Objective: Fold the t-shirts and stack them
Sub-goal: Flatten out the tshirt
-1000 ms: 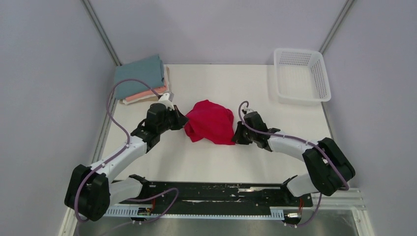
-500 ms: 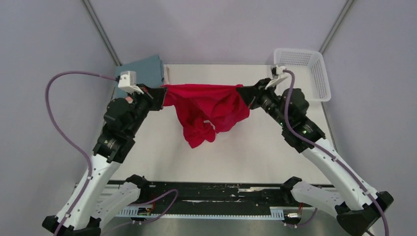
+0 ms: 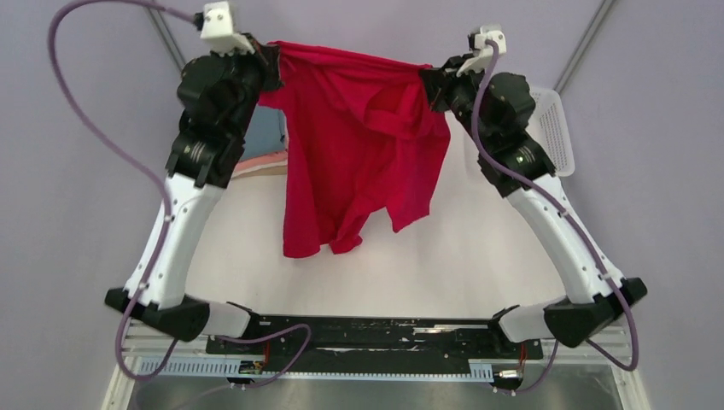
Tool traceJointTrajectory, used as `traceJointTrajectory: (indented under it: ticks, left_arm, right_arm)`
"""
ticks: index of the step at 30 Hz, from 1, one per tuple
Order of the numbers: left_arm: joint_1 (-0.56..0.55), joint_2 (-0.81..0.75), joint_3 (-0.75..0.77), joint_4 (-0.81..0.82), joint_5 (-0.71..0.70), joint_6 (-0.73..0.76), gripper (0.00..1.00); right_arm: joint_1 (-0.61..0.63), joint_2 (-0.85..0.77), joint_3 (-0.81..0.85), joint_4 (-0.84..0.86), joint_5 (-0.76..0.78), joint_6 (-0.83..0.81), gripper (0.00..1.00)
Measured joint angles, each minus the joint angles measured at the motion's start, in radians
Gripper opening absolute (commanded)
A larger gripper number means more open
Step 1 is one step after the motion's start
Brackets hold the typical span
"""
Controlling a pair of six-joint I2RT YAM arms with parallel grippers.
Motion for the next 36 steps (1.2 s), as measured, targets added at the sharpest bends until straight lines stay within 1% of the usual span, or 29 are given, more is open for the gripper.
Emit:
traceJointTrajectory:
  ticks: [4,8,9,11,14,18,21,23,25,27,28,30,31,32,33,34,35,36]
  left_arm:
    - [0.052,0.297,0.277,-0.067,0.014,0.046,0.00]
    - [0.090,0.544,0.586,-0.179,0.055,0.084,0.00]
    - [0.095,0.564,0.620,-0.191,0.065,0.090,0.00]
    - [0.099,0.561,0.629,-0.205,0.093,0.100,0.00]
    - [0.096,0.470,0.548,-0.176,0.148,0.109,0.00]
    - [0.089,0.235,0.289,-0.097,0.230,0.112,0.00]
    - [0.085,0.048,0.050,-0.023,0.291,0.109,0.00]
    - [0.082,-0.084,-0.190,0.056,0.325,0.095,0.00]
    - [0.076,-0.195,-0.431,0.099,0.348,0.063,0.00]
    - [0.052,-0.271,-0.667,0.126,0.349,0.001,0.00]
    - [0.035,-0.286,-0.750,0.122,0.346,-0.032,0.00]
    - [-0.040,-0.293,-0.928,0.124,0.318,-0.112,0.00]
    - [-0.088,-0.298,-1.016,0.119,0.305,-0.151,0.03]
    - [-0.142,-0.312,-1.101,0.111,0.299,-0.194,0.10]
    - [-0.197,-0.332,-1.182,0.103,0.297,-0.236,0.14]
    - [-0.250,-0.362,-1.254,0.097,0.307,-0.284,0.26]
    - [-0.294,-0.397,-1.318,0.093,0.321,-0.333,0.39]
    - [-0.320,-0.424,-1.353,0.090,0.330,-0.366,0.72]
  right_arm:
    - [-0.084,0.184,0.173,-0.022,0.000,-0.047,0.00]
    - [-0.104,0.311,0.352,-0.053,0.007,-0.108,0.00]
    - [-0.104,0.319,0.375,-0.055,0.007,-0.118,0.00]
    - [-0.103,0.312,0.404,-0.058,0.003,-0.137,0.00]
    - [-0.101,0.244,0.372,-0.055,-0.008,-0.148,0.00]
    - [-0.100,0.031,0.151,-0.050,-0.058,-0.149,0.00]
    - [-0.094,-0.126,-0.043,-0.059,-0.103,-0.129,0.00]
    - [-0.089,-0.213,-0.180,-0.085,-0.117,-0.092,0.00]
    - [-0.082,-0.285,-0.326,-0.127,-0.101,-0.028,0.00]
    - [-0.072,-0.341,-0.475,-0.185,-0.071,0.044,0.00]
    - [-0.066,-0.369,-0.558,-0.217,-0.056,0.084,0.01]
    - [-0.060,-0.429,-0.721,-0.310,-0.034,0.168,0.03]
    - [-0.060,-0.453,-0.775,-0.358,-0.025,0.202,0.03]
    - [-0.060,-0.478,-0.828,-0.403,-0.016,0.240,0.04]
    - [-0.060,-0.503,-0.873,-0.444,-0.008,0.275,0.06]
    - [-0.060,-0.526,-0.910,-0.480,0.000,0.309,0.12]
    - [-0.059,-0.547,-0.945,-0.505,0.010,0.346,0.24]
    - [-0.058,-0.560,-0.966,-0.526,0.030,0.374,0.43]
